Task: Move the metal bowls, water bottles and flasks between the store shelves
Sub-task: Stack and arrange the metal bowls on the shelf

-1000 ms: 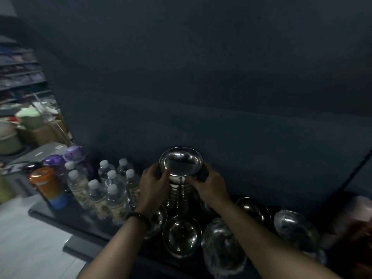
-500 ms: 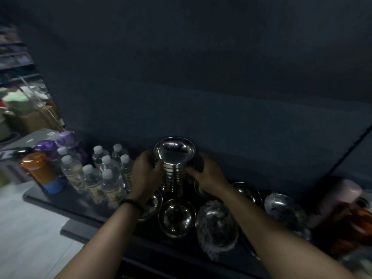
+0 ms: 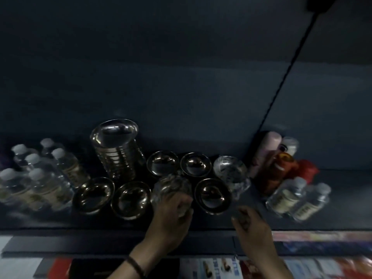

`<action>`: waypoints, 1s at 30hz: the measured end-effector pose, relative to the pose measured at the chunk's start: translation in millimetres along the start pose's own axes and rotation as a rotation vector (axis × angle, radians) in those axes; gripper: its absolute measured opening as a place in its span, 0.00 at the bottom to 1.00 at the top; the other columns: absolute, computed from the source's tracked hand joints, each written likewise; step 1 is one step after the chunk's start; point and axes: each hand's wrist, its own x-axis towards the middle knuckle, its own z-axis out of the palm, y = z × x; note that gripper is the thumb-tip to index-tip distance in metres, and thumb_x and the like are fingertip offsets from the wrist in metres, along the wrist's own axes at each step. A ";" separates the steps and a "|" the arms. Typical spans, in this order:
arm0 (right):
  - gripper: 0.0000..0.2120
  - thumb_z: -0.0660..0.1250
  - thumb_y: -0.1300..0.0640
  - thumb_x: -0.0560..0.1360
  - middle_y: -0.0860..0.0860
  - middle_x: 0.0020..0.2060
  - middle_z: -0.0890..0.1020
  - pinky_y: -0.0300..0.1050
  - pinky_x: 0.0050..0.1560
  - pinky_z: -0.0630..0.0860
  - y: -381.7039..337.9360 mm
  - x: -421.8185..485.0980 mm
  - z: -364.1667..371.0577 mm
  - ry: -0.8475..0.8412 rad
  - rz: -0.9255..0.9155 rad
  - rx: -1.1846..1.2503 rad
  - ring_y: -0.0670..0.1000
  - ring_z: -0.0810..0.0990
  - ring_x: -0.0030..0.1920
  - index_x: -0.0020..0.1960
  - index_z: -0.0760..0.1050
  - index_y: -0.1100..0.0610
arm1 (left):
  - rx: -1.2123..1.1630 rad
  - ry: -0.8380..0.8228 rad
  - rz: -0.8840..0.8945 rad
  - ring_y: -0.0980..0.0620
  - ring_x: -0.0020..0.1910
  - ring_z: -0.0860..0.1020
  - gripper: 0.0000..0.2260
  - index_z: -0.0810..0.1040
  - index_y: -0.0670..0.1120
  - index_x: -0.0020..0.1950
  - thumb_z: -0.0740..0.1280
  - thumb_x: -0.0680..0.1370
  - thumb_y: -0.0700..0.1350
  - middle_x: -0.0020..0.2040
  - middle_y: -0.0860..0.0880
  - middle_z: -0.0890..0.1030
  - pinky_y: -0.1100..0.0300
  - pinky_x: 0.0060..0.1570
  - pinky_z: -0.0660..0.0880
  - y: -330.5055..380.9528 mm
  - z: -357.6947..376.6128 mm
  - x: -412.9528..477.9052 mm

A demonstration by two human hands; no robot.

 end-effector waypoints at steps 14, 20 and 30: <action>0.20 0.68 0.42 0.82 0.54 0.60 0.85 0.43 0.50 0.69 -2.4 56.7 19.8 -0.176 0.257 0.184 0.57 0.83 0.58 0.69 0.78 0.52 | -0.210 -0.127 -0.425 0.68 0.53 0.83 0.16 0.81 0.59 0.53 0.75 0.77 0.38 0.51 0.68 0.86 0.71 0.52 0.77 24.4 81.1 17.1; 0.21 0.68 0.45 0.82 0.54 0.61 0.85 0.42 0.51 0.70 -7.0 56.7 16.8 -0.174 0.215 0.175 0.58 0.83 0.62 0.72 0.77 0.49 | -0.509 -0.006 -0.564 0.49 0.58 0.87 0.19 0.85 0.48 0.59 0.74 0.68 0.40 0.53 0.51 0.90 0.63 0.52 0.82 31.7 94.4 19.7; 0.08 0.65 0.50 0.85 0.41 0.42 0.82 0.43 0.47 0.76 -56.7 86.0 -10.3 -0.031 0.038 0.302 0.44 0.83 0.46 0.57 0.82 0.49 | -0.665 0.122 -0.453 0.53 0.48 0.87 0.19 0.83 0.44 0.64 0.69 0.78 0.26 0.55 0.44 0.88 0.66 0.44 0.80 40.0 65.8 54.8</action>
